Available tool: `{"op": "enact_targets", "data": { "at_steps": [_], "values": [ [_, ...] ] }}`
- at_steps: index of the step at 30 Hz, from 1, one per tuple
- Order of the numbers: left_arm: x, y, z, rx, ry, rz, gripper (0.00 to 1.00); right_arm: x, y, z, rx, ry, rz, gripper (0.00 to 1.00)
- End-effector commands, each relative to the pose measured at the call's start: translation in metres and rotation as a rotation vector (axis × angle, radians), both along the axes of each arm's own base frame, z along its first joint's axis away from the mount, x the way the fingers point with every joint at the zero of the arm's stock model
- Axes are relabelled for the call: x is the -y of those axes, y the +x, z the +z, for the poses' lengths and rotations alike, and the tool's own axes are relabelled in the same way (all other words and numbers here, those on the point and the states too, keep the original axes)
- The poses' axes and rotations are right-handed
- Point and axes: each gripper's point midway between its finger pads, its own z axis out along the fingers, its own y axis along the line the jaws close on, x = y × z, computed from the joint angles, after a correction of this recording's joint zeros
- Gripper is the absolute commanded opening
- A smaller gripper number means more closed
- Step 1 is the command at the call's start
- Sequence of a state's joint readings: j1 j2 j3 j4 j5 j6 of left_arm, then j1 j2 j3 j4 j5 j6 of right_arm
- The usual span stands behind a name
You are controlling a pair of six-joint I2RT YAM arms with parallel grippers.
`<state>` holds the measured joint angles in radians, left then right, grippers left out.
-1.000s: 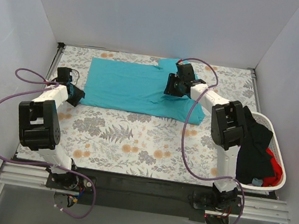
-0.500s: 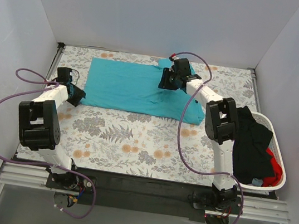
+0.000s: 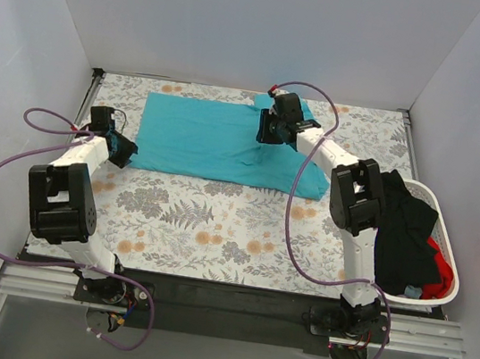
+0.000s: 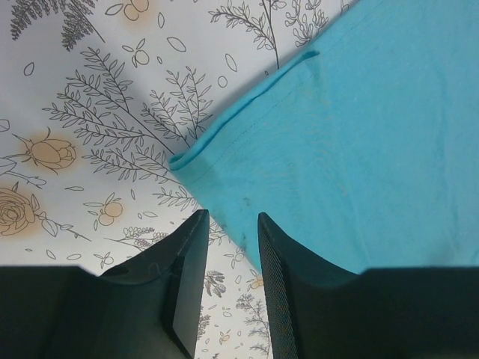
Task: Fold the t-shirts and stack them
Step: Fold the tshirt
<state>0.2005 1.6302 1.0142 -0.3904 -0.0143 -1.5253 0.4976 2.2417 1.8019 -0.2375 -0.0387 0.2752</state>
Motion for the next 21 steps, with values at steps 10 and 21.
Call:
{"op": "enact_targets", "data": {
  "at_steps": [10,21],
  "values": [
    [0.001,0.004,0.020,0.058,0.015,-0.017,0.31,0.006,0.008,-0.005,-0.011,-0.105,-0.076,0.37],
    [0.001,0.004,0.018,0.054,0.013,-0.013,0.31,0.009,0.010,-0.028,-0.047,-0.150,-0.093,0.39]
  ]
}}
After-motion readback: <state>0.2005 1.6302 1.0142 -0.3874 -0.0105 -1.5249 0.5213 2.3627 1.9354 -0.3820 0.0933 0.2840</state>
